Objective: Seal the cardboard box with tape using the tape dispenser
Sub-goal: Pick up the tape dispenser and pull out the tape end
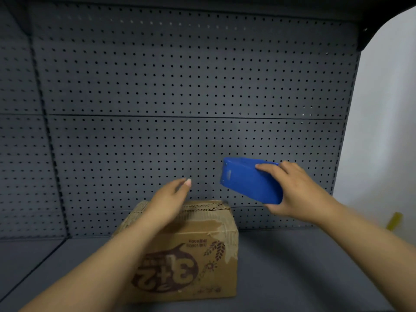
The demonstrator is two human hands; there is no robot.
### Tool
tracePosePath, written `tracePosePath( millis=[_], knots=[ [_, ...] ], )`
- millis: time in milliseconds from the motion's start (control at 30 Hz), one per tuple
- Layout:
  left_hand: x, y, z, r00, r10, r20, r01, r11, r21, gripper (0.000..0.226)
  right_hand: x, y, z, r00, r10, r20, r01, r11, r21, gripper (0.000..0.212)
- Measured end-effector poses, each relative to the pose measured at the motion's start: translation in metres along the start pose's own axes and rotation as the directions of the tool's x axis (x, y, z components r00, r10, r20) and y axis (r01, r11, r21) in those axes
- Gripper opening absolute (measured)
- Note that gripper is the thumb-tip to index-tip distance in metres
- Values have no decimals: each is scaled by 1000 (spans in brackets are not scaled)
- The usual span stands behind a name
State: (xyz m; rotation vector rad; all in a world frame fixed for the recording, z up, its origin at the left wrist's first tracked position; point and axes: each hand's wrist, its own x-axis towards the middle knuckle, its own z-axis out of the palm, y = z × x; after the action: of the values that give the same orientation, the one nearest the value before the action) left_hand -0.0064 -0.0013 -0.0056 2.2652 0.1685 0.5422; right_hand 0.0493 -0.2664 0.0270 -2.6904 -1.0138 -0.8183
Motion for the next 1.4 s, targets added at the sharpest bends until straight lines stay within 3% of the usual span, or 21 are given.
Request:
tracePosePath(
  millis=[67,167,300,367,600,733,833,933,1067,1300,1400],
  knots=[
    [8,8,-10,995,-96,36,103,952,-289,58,8,-15,-17,996,-83,-16,83,996,36,83],
    [19,13,-25,983,-137,120,181,778,-601,64,19,-39,-31,984,-177,-15,177,980,91,85],
    [20,14,-52,978,-121,172,210,544,-812,42,33,-65,-34,959,-278,-51,283,946,162,85],
    [16,10,-67,976,-106,190,218,486,-846,34,40,-75,-34,950,-306,-61,312,931,191,84],
    [4,-12,-106,972,-78,221,231,460,-857,24,56,-106,-29,944,-327,-48,328,911,251,85],
    [5,-27,-121,972,-56,228,228,451,-863,23,65,-120,-26,947,-318,38,294,912,287,103],
    [9,-36,-125,971,-87,222,236,475,-848,19,70,-131,-23,947,-299,117,268,936,227,111],
    [17,-44,-123,970,-150,191,242,518,-821,17,74,-140,-20,950,-300,90,286,948,141,99],
    [27,-48,-122,971,-194,138,220,504,-835,17,81,-147,-15,951,-307,45,304,951,65,87],
    [43,-64,-126,974,-213,82,196,595,-779,17,88,-164,-3,962,-251,104,260,962,-84,102],
    [44,-68,-128,978,-194,72,179,616,-767,15,92,-170,2,965,-244,95,254,960,-114,99]
  ],
)
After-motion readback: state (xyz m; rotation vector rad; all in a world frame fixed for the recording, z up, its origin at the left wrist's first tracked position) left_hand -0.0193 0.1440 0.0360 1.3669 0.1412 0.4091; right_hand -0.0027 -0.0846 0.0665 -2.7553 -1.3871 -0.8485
